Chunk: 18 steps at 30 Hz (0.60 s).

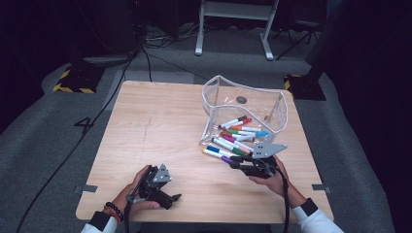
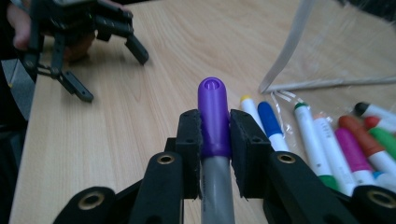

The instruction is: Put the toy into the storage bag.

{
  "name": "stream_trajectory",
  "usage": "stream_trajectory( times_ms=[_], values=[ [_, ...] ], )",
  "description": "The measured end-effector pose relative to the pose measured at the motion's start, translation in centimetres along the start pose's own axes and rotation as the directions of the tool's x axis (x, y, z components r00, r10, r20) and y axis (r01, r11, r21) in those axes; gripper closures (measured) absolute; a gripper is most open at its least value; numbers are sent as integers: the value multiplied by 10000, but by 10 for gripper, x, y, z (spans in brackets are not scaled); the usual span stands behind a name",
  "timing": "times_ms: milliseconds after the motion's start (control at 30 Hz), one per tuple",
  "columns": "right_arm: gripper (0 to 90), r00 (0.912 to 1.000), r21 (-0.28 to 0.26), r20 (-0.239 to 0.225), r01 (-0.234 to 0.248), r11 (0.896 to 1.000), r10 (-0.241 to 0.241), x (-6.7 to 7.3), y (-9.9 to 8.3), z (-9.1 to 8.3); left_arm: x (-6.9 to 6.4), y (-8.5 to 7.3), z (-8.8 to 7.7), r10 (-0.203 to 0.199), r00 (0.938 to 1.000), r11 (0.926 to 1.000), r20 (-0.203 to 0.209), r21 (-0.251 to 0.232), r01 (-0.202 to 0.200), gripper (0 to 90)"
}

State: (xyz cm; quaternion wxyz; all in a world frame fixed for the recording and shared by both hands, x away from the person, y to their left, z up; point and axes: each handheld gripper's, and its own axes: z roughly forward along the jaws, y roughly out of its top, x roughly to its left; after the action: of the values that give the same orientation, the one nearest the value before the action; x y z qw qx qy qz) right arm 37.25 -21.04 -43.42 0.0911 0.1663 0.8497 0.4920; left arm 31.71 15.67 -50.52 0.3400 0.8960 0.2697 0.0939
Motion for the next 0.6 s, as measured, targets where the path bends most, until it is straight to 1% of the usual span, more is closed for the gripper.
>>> stream_trajectory(
  times_ms=[133,200,267,333,500,533,600],
  values=[
    [745,9991,-216,383,190,9996,-181,3,16,-18,0,0,0,30,10000,10000,19,-24,-30,6],
    [745,9985,-349,480,288,9990,-271,5,24,-26,0,0,1,13,10000,10000,15,-34,-13,6],
    [745,9970,-477,673,412,9980,-380,5,35,-35,0,1,1,14,10000,10000,21,-33,-14,5],
    [745,9960,-514,753,513,9974,-473,5,44,-42,1,1,1,27,10000,10000,23,-29,-27,6],
    [745,9915,-682,1034,857,9940,-784,6,78,-64,1,1,1,29,10000,10000,20,-28,-29,5],
    [744,9909,-724,1047,926,9931,-848,5,82,-67,1,1,1,32,10000,10000,23,-28,-31,5],
    [745,9871,-729,1287,1051,9918,-952,2,94,-75,0,1,1,23,10000,10000,23,-32,-23,6]
  ],
)
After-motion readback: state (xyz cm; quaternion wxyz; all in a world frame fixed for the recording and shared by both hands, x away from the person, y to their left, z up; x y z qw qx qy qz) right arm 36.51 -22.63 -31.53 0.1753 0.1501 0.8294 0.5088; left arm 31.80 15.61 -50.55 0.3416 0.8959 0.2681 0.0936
